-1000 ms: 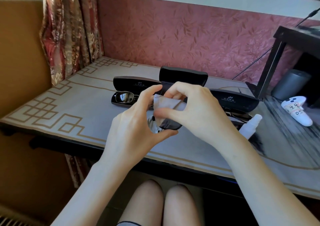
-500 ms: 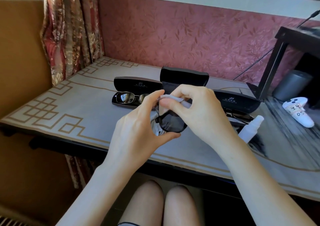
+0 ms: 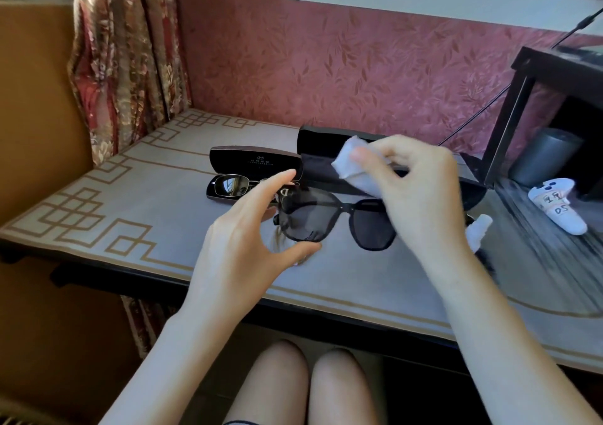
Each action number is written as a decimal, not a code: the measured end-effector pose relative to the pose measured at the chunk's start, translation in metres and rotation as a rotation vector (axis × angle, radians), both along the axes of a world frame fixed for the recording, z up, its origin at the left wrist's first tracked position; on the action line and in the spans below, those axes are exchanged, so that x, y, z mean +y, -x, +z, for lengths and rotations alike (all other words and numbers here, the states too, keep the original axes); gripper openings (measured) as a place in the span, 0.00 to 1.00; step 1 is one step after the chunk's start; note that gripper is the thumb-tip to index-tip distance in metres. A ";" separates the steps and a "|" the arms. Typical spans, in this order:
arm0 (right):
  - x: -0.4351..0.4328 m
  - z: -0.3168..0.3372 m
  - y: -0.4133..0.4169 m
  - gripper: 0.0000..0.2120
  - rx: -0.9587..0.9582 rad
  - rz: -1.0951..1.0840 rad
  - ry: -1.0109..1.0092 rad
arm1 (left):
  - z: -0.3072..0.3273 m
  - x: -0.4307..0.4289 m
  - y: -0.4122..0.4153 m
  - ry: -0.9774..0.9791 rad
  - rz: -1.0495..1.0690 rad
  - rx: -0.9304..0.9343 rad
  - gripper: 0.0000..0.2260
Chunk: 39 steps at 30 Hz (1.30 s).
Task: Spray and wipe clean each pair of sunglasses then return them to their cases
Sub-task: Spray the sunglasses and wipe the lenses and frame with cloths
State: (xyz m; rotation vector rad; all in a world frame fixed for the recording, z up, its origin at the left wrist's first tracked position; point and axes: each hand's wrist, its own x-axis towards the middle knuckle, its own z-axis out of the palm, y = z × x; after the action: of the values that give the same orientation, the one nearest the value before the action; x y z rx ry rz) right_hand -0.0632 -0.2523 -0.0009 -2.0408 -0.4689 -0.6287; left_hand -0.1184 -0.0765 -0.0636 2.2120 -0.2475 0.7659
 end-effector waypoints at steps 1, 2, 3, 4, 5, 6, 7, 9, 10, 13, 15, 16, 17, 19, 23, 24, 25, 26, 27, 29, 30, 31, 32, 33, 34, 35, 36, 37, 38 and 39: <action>-0.009 0.002 -0.002 0.10 0.015 -0.015 -0.029 | 0.000 0.003 0.000 0.013 0.000 -0.006 0.36; -0.017 0.002 -0.005 0.10 0.047 -0.032 -0.022 | 0.001 0.006 0.001 0.031 0.002 -0.003 0.35; -0.023 0.000 -0.006 0.11 0.097 -0.051 0.005 | 0.002 0.009 0.002 0.060 0.005 0.007 0.35; -0.030 -0.006 -0.009 0.11 0.158 -0.084 0.058 | 0.003 0.011 0.002 0.093 0.008 0.015 0.35; -0.035 -0.013 -0.010 0.11 0.237 -0.113 0.127 | 0.004 0.014 0.002 0.121 0.009 0.018 0.35; -0.038 -0.021 -0.011 0.12 0.331 -0.132 0.216 | 0.005 0.016 0.002 0.143 0.009 0.020 0.35; -0.040 -0.030 -0.010 0.12 0.428 -0.126 0.297 | 0.006 0.017 0.002 0.163 0.010 0.024 0.35; -0.043 -0.047 -0.011 0.11 0.510 -0.067 0.348 | 0.006 0.020 0.001 0.194 0.011 0.028 0.35; -0.044 -0.052 -0.010 0.12 0.489 -0.058 0.315 | 0.007 0.021 0.001 0.199 0.011 0.028 0.35; -0.047 -0.051 -0.010 0.11 0.358 -0.048 0.018 | 0.008 0.022 0.001 0.198 0.001 0.027 0.35; -0.047 -0.044 -0.007 0.11 0.375 0.049 -0.192 | 0.008 0.022 0.002 0.199 -0.003 0.026 0.35; -0.046 -0.041 -0.006 0.12 0.387 0.112 -0.257 | 0.009 0.022 0.002 0.200 -0.005 0.025 0.35; -0.045 -0.039 -0.004 0.12 0.391 0.168 -0.301 | 0.009 0.021 0.001 0.199 -0.009 0.023 0.35; -0.042 -0.036 -0.001 0.14 0.385 0.253 -0.349 | 0.010 0.020 0.001 0.207 -0.018 0.021 0.35; -0.037 -0.030 0.003 0.11 0.361 0.328 -0.393 | 0.012 0.018 0.004 0.231 -0.034 0.025 0.34; -0.037 -0.029 0.002 0.09 0.349 0.324 -0.396 | 0.013 0.018 0.004 0.234 -0.038 0.021 0.34; -0.037 -0.029 0.002 0.08 0.338 0.317 -0.399 | 0.014 0.018 0.005 0.243 -0.045 0.019 0.34; -0.037 -0.028 0.001 0.08 0.330 0.316 -0.403 | 0.015 0.019 0.005 0.257 -0.054 0.019 0.34; -0.038 -0.028 0.001 0.08 0.329 0.323 -0.411 | 0.016 0.019 0.005 0.276 -0.066 0.022 0.34; -0.038 -0.027 0.001 0.08 0.340 0.351 -0.427 | 0.018 0.020 0.005 0.338 -0.106 0.028 0.33; -0.038 -0.027 0.001 0.08 0.339 0.352 -0.425 | 0.019 0.019 0.005 0.378 -0.132 0.030 0.33; -0.038 -0.027 0.001 0.07 0.332 0.344 -0.415 | 0.021 0.019 0.004 0.418 -0.157 0.032 0.32; -0.038 -0.027 0.000 0.07 0.326 0.331 -0.406 | 0.022 0.018 0.004 0.457 -0.181 0.031 0.32; -0.038 -0.028 0.000 0.07 0.324 0.321 -0.399 | 0.022 0.017 0.004 0.498 -0.205 0.031 0.32; -0.038 -0.028 -0.001 0.07 0.325 0.315 -0.392 | 0.022 0.017 0.003 0.536 -0.229 0.032 0.32; -0.039 -0.029 -0.001 0.08 0.330 0.313 -0.388 | 0.022 0.016 0.003 0.570 -0.252 0.034 0.32; -0.038 -0.029 -0.002 0.08 0.340 0.321 -0.394 | 0.021 0.016 0.002 0.603 -0.273 0.037 0.33; -0.038 -0.030 -0.002 0.08 0.355 0.338 -0.409 | 0.019 0.015 0.001 0.642 -0.289 0.041 0.33; -0.037 -0.031 -0.001 0.08 0.377 0.359 -0.430 | 0.018 0.014 0.000 0.685 -0.302 0.043 0.33; -0.036 -0.031 -0.001 0.08 0.400 0.377 -0.450 | 0.016 0.013 -0.001 0.722 -0.314 0.040 0.33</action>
State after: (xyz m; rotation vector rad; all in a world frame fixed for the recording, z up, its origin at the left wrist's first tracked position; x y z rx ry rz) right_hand -0.0624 -0.2882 -0.0323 -1.5395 -0.4133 -0.0761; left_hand -0.1175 -0.0633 -0.0473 1.4604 -0.2424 0.5238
